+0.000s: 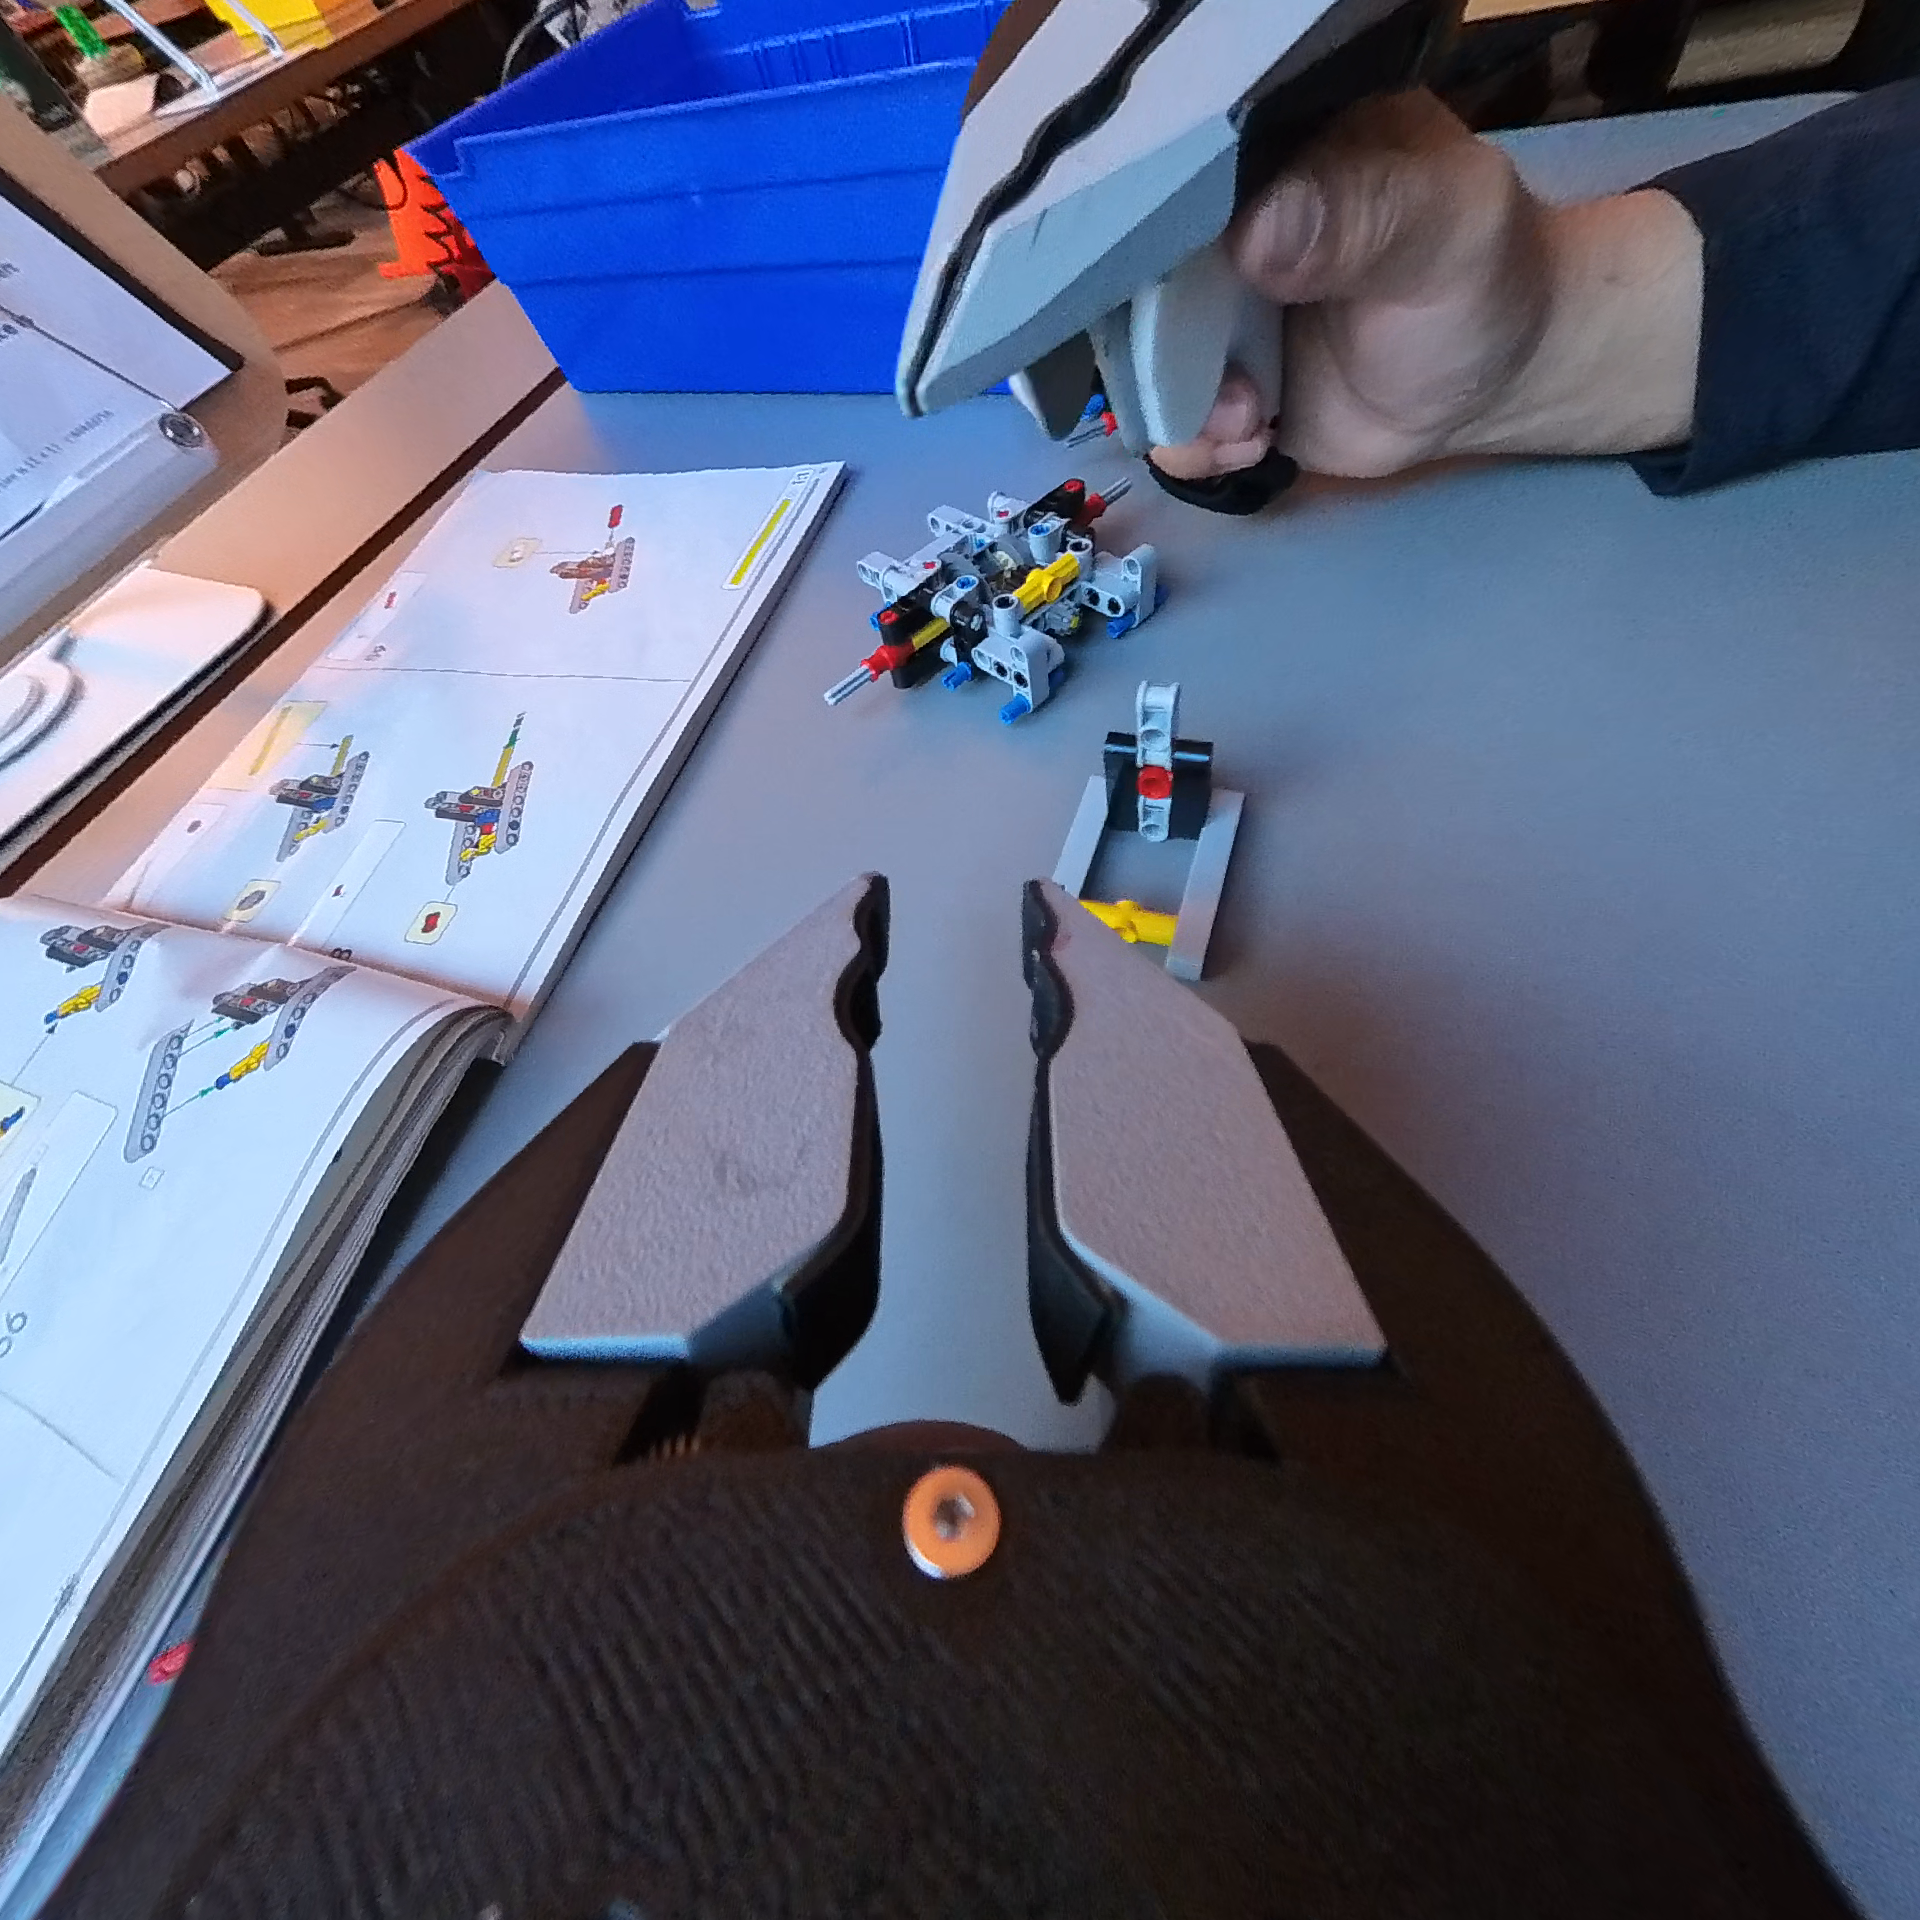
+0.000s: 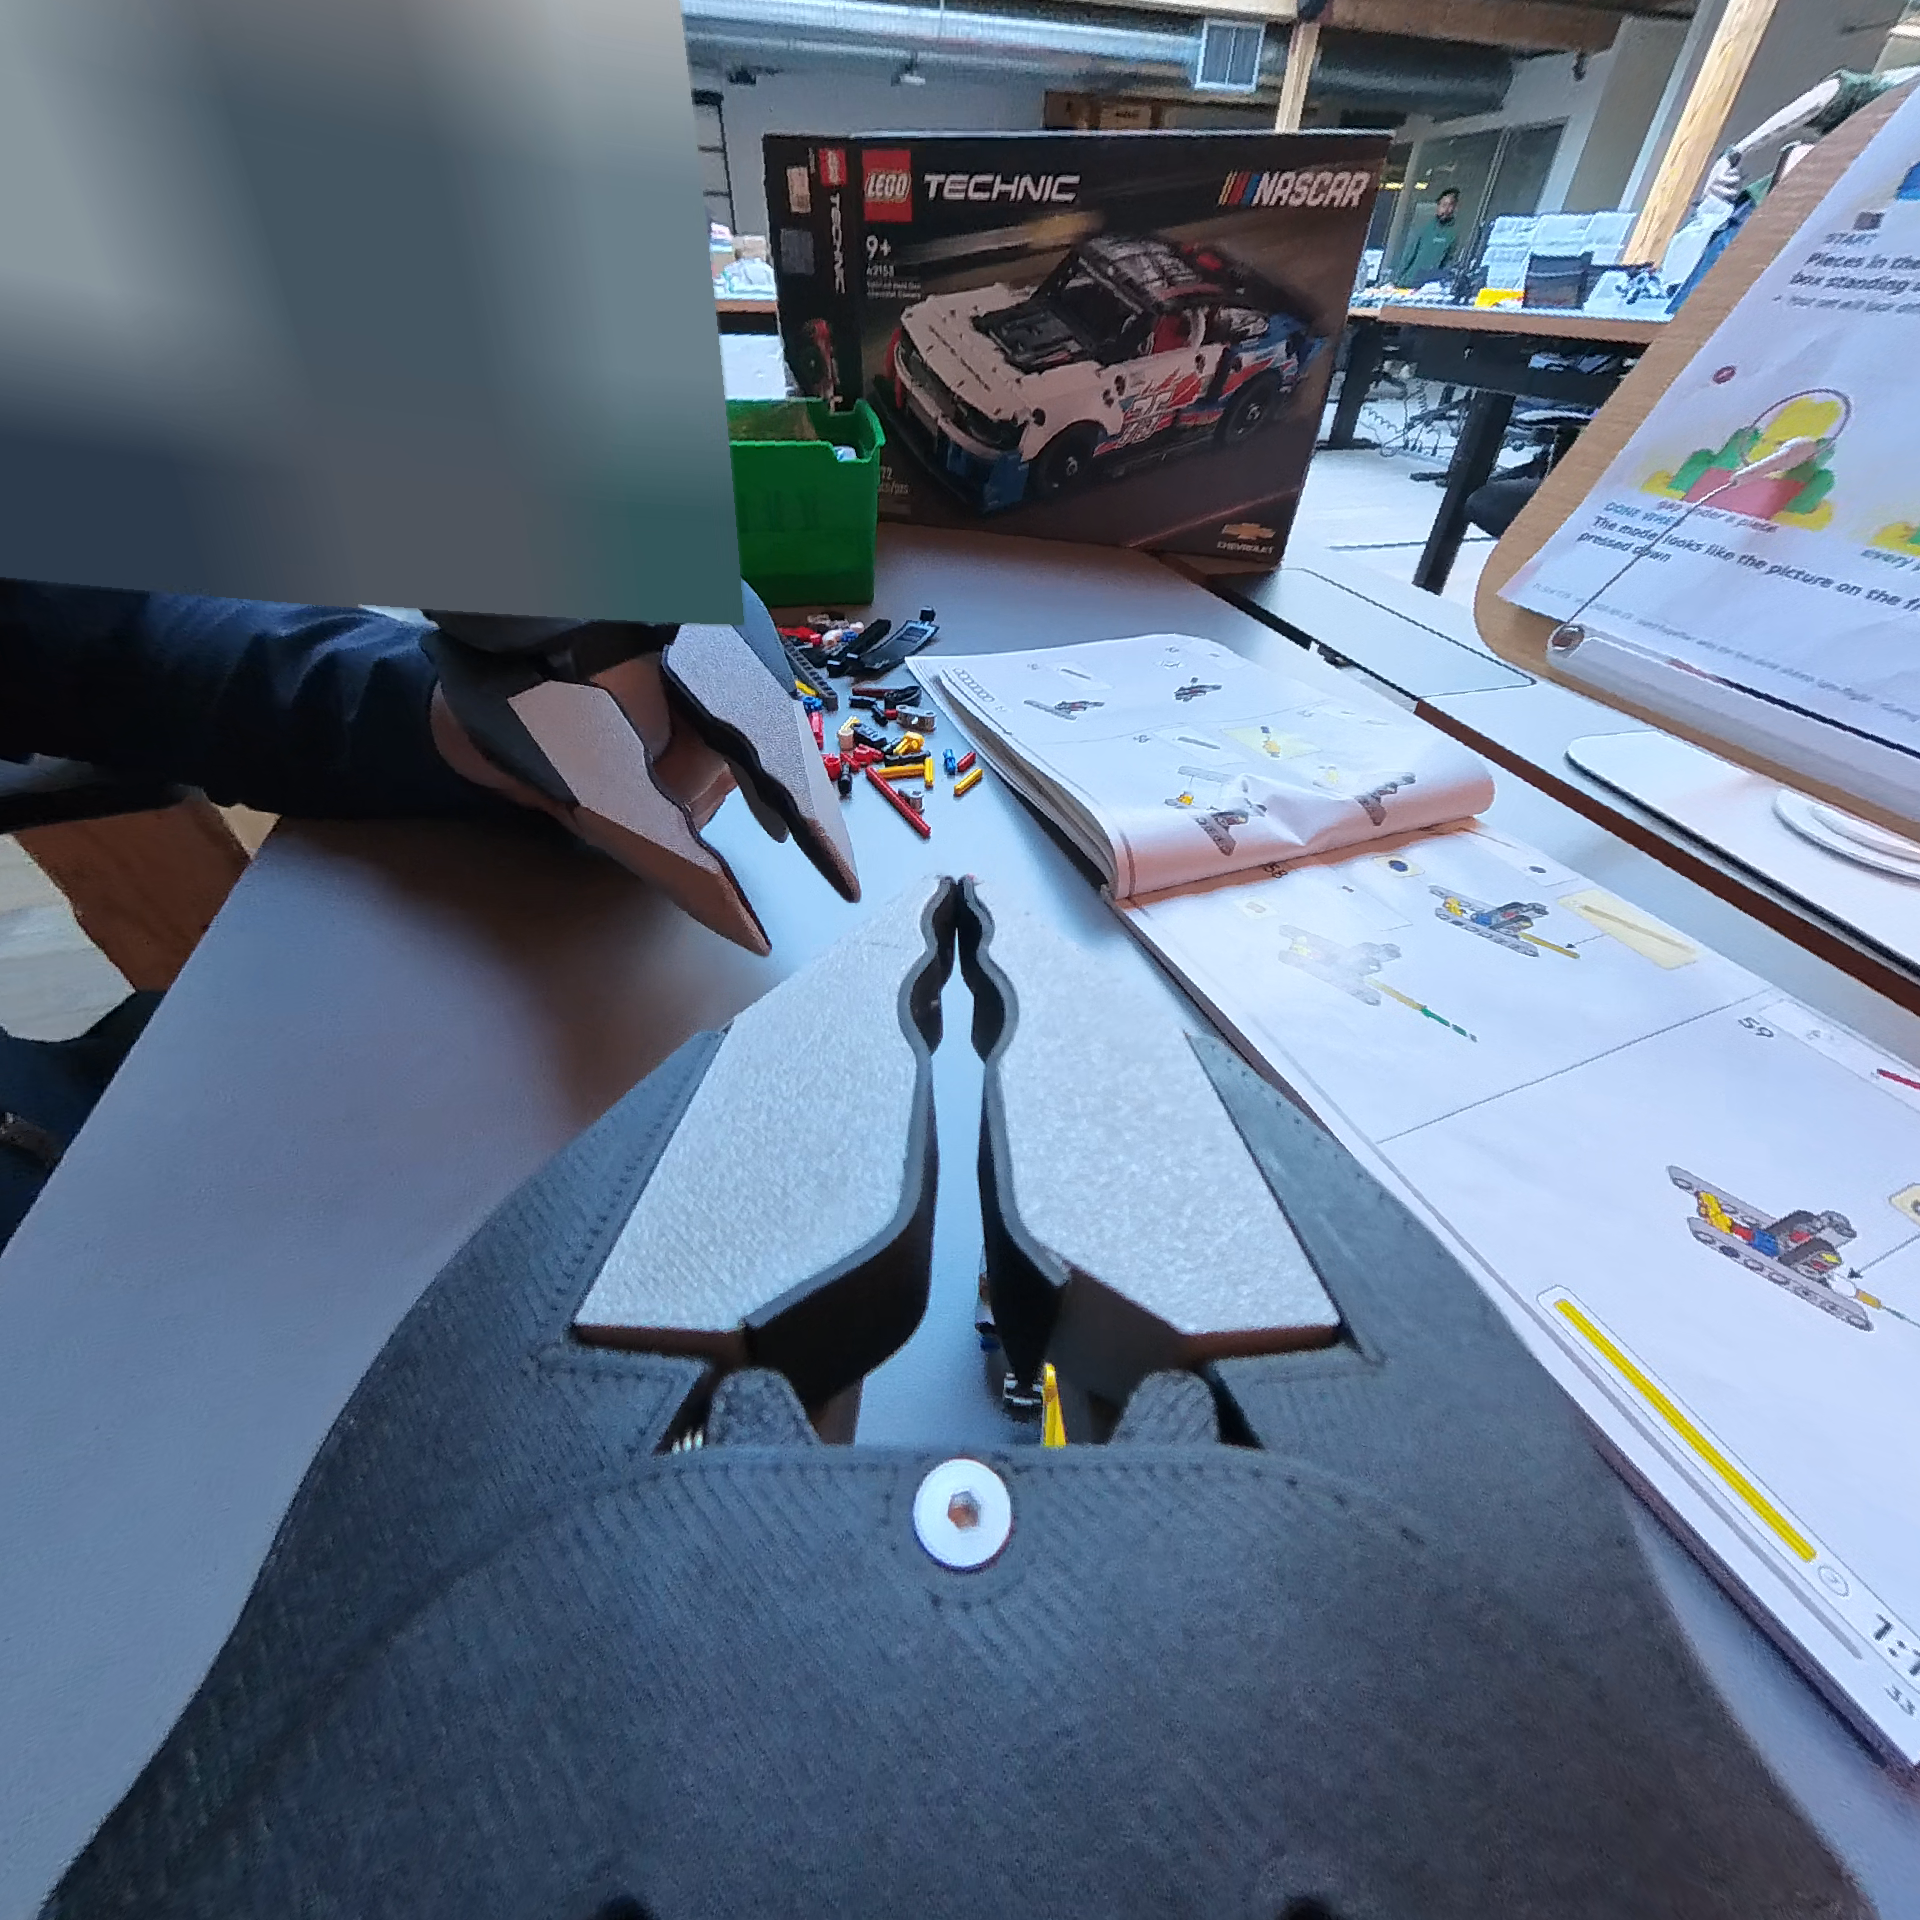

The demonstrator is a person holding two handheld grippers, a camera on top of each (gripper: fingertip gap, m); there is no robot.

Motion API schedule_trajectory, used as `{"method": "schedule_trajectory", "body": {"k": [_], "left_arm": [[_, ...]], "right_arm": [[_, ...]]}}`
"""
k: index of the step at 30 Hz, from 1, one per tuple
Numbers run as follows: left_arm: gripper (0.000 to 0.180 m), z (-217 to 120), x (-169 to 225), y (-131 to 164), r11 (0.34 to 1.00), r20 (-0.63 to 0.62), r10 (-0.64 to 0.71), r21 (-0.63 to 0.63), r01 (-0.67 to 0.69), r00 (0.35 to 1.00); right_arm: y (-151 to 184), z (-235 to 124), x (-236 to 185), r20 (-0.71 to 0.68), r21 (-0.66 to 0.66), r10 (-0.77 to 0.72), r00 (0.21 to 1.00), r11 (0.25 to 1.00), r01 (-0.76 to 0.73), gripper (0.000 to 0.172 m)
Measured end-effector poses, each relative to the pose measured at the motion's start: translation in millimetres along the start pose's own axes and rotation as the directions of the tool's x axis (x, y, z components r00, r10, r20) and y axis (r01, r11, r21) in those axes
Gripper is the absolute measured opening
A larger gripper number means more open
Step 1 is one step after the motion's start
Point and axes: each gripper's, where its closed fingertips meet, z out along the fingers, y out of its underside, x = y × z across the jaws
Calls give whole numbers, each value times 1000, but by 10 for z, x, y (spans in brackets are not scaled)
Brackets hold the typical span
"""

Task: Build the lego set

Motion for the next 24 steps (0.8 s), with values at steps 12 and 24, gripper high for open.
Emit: {"method": "schedule_trajectory", "body": {"k": [12, 24], "left_arm": [[19, 192, 404, -107, 956, 65, 287, -82, -282, 956], [17, -48, 638, 271, 905, 135, 372, -271, -327, 918]], "right_arm": [[36, -8, 39, -39, -19, -17, 999, 1000, 17, 0], [29, -65, 50, -54, -13, -11, 998, 1000, 11, 0]]}}
